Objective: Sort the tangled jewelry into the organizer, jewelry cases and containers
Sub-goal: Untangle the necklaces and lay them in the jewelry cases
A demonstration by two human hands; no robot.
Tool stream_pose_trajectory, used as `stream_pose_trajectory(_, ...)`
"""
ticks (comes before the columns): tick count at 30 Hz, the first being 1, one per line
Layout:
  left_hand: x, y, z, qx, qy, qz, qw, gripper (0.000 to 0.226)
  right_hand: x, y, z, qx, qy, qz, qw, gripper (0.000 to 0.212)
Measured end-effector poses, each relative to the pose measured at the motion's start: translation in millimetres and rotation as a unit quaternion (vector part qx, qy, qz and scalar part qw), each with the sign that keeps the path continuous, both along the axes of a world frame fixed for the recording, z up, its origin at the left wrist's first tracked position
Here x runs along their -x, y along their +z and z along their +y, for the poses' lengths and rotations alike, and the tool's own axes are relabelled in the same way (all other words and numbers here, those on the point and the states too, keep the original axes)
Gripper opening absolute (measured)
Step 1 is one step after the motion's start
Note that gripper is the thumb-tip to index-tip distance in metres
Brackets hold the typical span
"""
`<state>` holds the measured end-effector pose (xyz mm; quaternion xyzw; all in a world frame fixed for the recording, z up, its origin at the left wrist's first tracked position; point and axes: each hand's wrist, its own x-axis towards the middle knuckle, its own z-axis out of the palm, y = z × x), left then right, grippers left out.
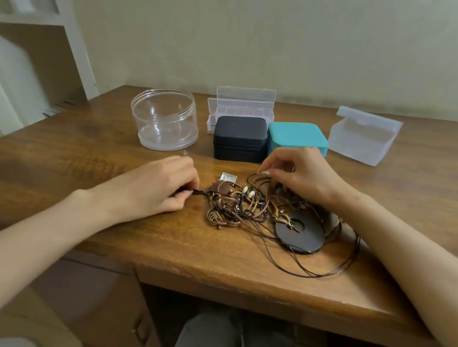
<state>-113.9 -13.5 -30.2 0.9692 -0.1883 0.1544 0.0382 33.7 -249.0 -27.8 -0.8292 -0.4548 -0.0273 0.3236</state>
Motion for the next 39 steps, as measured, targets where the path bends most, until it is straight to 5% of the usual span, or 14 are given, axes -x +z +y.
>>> stream_pose_trajectory(7,3,24,-5,0.251,0.073,0.038,0.964,0.011,8,0,-1,-0.044,0.0,0.026,0.999,0.012)
stream_pose_trajectory(10,-11,46,-22,0.426,0.053,0.025,0.903,0.015,16,11,1,-0.106,0.03,0.13,0.985,0.014)
stream_pose_trajectory(15,-67,62,-53,0.586,0.016,0.102,0.804,0.021,23,42,23,-0.18,0.113,0.392,0.895,0.049)
stream_pose_trajectory(20,-103,70,-50,0.671,-0.045,0.163,0.721,0.021,-4,51,20,-0.159,0.109,0.449,0.872,0.037)
stream_pose_trajectory(26,-120,47,-39,0.826,-0.052,0.196,0.526,0.019,15,37,16,-0.142,0.142,0.424,0.883,0.02)
stream_pose_trajectory(31,-125,40,-26,0.885,-0.048,0.182,0.426,0.022,16,47,9,-0.21,0.182,0.398,0.874,0.018)
stream_pose_trajectory(36,-125,40,-20,0.961,-0.089,0.181,0.19,0.015,9,49,3,-0.242,0.228,0.371,0.867,0.023)
stream_pose_trajectory(38,-125,39,-18,0.96,-0.101,0.191,0.179,0.015,5,50,-1,-0.256,0.246,0.358,0.864,0.024)
stream_pose_trajectory(39,-125,39,-18,0.951,-0.094,0.192,0.222,0.016,3,50,-2,-0.26,0.25,0.349,0.865,0.024)
